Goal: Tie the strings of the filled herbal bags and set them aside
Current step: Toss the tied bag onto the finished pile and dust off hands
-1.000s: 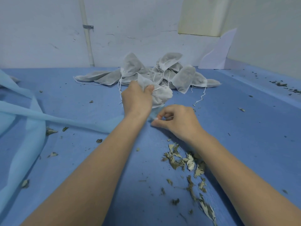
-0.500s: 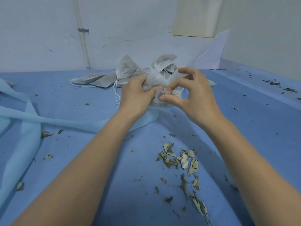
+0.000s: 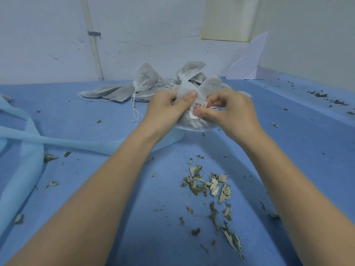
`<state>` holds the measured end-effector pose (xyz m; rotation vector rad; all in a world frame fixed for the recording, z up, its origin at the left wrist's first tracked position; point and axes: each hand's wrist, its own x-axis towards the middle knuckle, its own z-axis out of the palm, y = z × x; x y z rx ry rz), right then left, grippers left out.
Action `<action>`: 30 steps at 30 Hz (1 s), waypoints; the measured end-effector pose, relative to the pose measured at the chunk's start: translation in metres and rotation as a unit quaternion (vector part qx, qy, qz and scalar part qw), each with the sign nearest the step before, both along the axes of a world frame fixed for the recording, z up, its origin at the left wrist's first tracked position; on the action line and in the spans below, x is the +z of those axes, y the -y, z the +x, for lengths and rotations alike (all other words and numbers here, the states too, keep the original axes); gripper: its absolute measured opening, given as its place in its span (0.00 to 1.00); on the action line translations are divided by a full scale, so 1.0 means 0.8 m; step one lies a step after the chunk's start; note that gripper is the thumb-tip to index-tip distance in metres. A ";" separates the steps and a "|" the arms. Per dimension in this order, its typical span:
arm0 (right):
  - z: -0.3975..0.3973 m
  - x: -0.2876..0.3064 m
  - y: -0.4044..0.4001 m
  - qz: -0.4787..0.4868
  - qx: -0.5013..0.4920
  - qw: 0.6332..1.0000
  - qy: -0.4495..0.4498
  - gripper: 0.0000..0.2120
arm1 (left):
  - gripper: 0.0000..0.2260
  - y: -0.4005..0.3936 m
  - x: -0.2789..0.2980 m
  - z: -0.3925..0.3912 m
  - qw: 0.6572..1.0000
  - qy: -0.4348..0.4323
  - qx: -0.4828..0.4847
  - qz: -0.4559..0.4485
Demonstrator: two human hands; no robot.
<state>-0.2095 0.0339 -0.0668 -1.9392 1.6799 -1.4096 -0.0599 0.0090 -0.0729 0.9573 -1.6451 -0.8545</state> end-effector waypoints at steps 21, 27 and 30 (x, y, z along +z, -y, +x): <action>0.031 -0.022 -0.018 0.035 0.149 0.958 0.244 0.14 | 0.06 -0.036 -0.001 0.017 0.984 -0.127 0.043 0.119; 0.081 -0.029 -0.031 0.095 0.094 0.913 0.386 0.25 | 0.06 -0.047 0.003 0.040 0.959 -0.184 0.168 0.132; 0.108 -0.020 -0.024 0.115 0.133 0.847 0.502 0.19 | 0.07 -0.051 0.009 0.055 0.949 -0.194 0.202 0.144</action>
